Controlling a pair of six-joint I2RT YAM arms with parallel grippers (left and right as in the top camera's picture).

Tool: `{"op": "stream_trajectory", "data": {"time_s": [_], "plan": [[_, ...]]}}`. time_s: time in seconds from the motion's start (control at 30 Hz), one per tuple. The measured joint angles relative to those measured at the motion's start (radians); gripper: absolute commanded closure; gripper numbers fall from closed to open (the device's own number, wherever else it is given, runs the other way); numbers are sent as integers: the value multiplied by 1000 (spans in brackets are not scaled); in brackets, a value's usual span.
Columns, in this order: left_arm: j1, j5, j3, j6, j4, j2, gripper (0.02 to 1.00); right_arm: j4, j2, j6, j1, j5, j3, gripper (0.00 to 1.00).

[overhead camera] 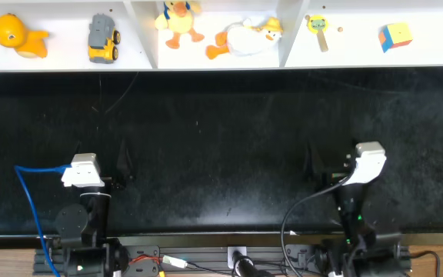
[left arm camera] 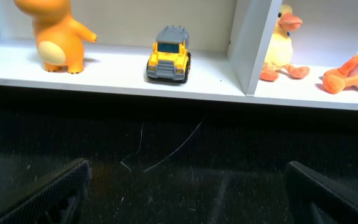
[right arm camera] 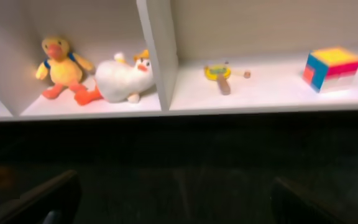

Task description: Store Toys

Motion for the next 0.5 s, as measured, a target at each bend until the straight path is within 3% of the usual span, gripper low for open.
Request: {"op": "stream_trajectory", "data": {"time_s": [0.23,0.37,0.5], "plan": [[0,0,0,0,0,0,20,165,-164,280,0,42,-256,5],[0,0,0,0,0,0,23,262,-174,332,0,63,-318,7],[0,0,0,0,1,0,20,351,-174,317,0,90,-340,7]]}}
